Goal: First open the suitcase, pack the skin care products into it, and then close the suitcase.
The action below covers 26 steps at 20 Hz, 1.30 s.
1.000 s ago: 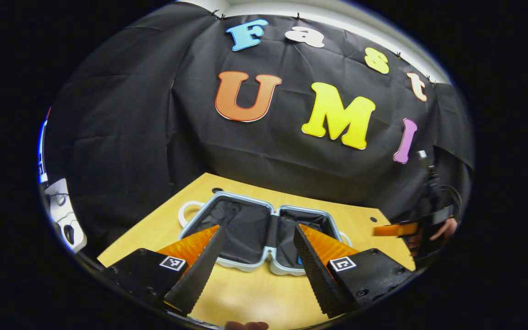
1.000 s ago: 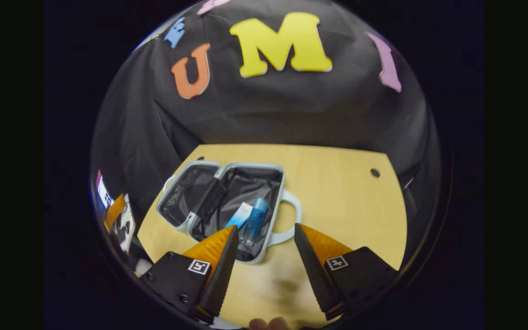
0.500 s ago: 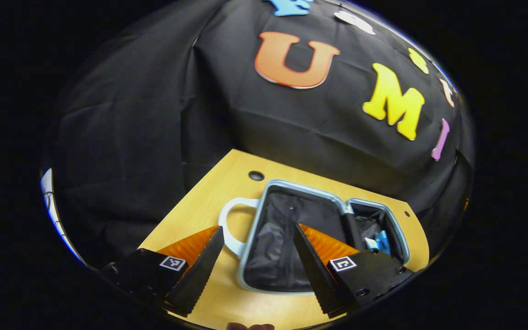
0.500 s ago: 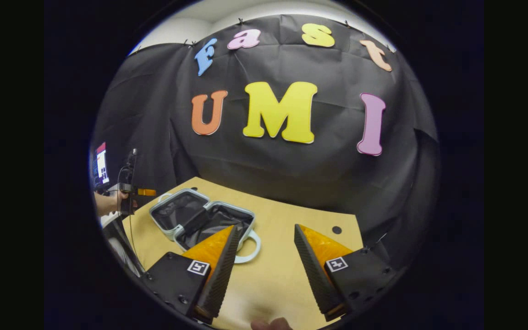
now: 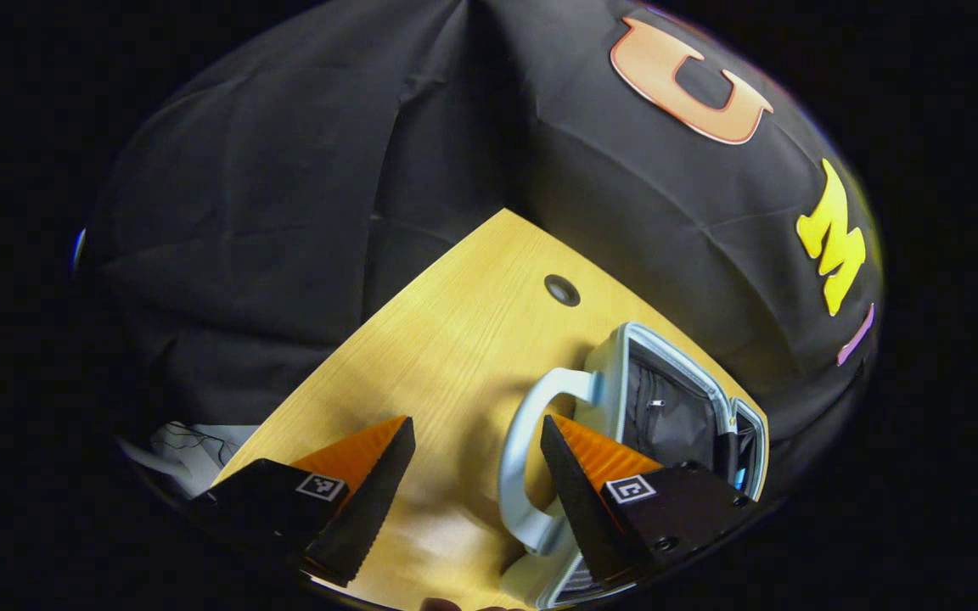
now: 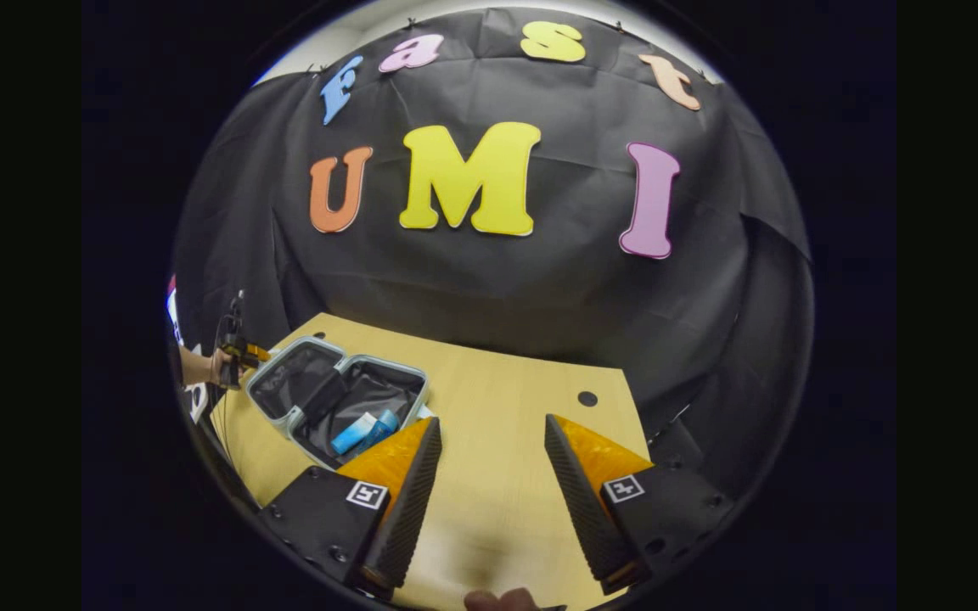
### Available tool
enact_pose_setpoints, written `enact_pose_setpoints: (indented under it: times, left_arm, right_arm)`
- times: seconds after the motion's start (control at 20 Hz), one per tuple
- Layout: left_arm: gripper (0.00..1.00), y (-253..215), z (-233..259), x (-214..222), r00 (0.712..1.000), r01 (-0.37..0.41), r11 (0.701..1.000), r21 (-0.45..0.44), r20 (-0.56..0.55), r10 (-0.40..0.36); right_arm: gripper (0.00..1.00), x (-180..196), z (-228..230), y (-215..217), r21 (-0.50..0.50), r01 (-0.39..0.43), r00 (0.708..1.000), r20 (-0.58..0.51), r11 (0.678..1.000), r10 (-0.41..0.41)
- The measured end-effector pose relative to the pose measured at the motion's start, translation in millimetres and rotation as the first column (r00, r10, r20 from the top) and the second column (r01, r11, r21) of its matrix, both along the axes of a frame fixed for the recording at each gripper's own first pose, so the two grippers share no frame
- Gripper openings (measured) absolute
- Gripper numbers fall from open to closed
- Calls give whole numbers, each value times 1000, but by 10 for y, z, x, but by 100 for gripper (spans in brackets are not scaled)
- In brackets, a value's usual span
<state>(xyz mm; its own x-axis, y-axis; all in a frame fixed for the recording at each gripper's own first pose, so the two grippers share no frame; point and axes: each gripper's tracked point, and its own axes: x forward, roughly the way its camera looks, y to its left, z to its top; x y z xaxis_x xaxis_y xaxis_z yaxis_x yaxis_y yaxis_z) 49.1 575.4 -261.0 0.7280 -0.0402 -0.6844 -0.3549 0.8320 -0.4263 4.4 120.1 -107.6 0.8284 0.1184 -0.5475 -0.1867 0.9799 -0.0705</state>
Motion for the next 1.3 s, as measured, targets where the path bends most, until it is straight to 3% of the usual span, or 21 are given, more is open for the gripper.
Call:
enact_pose_setpoints:
  times: [0.2, 0.25, 0.35, 0.4, 0.55, 0.8, 1.0, 1.2, 1.25, 1.3]
  left_arm:
    - [85, -73, -9, 72, 1000, -8, 999, -36, 8, 8]
    - [92, -57, -55, 63, 1000, -15, 1000, -27, -1, 15]
    - [54, -80, -70, 55, 1000, -22, 999, -23, -18, 21]
    - [52, -101, -39, 51, 1000, -22, 1000, -19, -17, 22]
    - [22, -150, 17, 107, 999, 26, 996, 85, -21, -24]
    - [12, -210, 509, 182, 997, 35, 988, 148, 59, -44]
    - [11, -355, 1229, 77, 991, 26, 977, 213, 119, -52]
    - [10, -745, 2047, -14, 982, 12, 954, 298, 177, -68]
    - [10, -904, 2240, -19, 978, 6, 951, 309, 197, -71]
    - [10, -1072, 2406, -42, 976, 5, 947, 320, 206, -74]
  right_arm:
    - [69, 20, -82, 9, 6, -4, 1000, -21, 1000, 4]
    - [74, 22, -91, 3, 9, -3, 1000, -22, 1000, 3]
    - [74, 38, -120, -34, 19, 4, 1000, -26, 1000, -3]
    - [69, 42, -131, -66, 26, 11, 1000, -29, 1000, -10]
    - [74, 34, -146, -173, 48, 45, 998, -36, 998, -43]
    - [74, -64, -66, -370, 24, 53, 998, 19, 998, -54]
    - [74, -105, 43, -399, 79, 52, 994, 87, 995, -59]
    - [74, -214, 90, -510, 155, 61, 991, 107, 986, -78]
    - [69, -249, 140, -586, 164, 67, 989, 120, 984, -87]
    - [74, -270, 189, -671, 167, 75, 986, 138, 983, -99]
